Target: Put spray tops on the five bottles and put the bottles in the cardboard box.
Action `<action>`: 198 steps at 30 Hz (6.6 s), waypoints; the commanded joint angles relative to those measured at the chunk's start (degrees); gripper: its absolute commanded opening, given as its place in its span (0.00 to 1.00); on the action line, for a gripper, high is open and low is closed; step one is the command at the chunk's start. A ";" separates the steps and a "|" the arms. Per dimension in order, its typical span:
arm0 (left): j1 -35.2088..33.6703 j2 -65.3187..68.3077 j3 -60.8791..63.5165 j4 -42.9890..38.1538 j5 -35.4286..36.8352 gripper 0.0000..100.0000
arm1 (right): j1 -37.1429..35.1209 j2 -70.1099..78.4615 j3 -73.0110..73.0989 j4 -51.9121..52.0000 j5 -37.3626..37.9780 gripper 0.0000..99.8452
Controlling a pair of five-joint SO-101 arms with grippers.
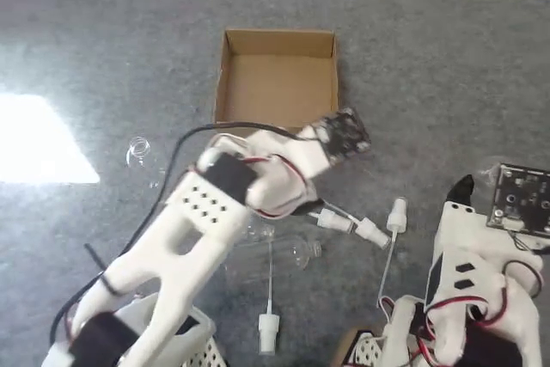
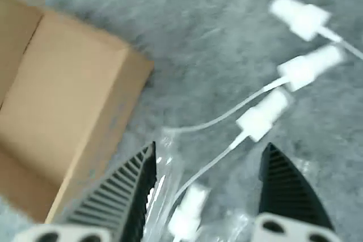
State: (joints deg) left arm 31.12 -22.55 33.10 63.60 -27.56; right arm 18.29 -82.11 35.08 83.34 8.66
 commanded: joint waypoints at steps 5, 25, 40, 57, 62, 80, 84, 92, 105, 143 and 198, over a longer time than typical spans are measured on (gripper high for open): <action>6.15 7.65 -7.43 -2.02 -0.62 0.28 | 1.71 -0.40 -0.35 -1.45 0.79 0.14; 15.03 36.13 -22.81 -1.76 -0.88 0.28 | 11.38 -0.40 -0.70 -2.68 0.79 0.14; 15.82 46.42 -30.20 -1.93 -3.60 0.21 | 11.12 -0.40 -0.70 -2.68 0.79 0.14; 19.08 47.03 -30.29 -0.62 -7.74 0.13 | 11.03 -0.40 -0.70 -2.68 0.79 0.14; 19.16 47.03 -30.29 -0.62 -7.74 0.10 | 11.03 -0.40 -0.70 -2.68 0.79 0.14; 17.14 41.41 -30.20 0.97 -4.92 0.03 | 11.03 -0.40 -0.70 -2.68 0.79 0.13; 14.68 36.75 -30.11 1.05 -2.90 0.03 | 11.03 -0.40 -0.70 -2.68 0.79 0.13; 12.57 32.35 -29.85 1.05 1.05 0.03 | 11.03 -0.40 -0.70 -2.68 0.79 0.13; 15.12 52.13 -41.54 3.78 5.63 0.20 | 11.03 -0.40 -0.70 -2.59 0.79 0.13; 12.48 81.41 -97.80 37.10 9.41 0.01 | 11.03 -0.40 -0.44 -2.68 0.79 0.13; -5.80 -2.11 -78.11 36.75 29.10 0.01 | -27.91 -0.40 2.11 -4.88 0.70 0.13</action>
State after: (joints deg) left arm 25.58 -19.56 -46.29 98.86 0.75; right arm -2.73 -82.20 37.71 78.33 8.66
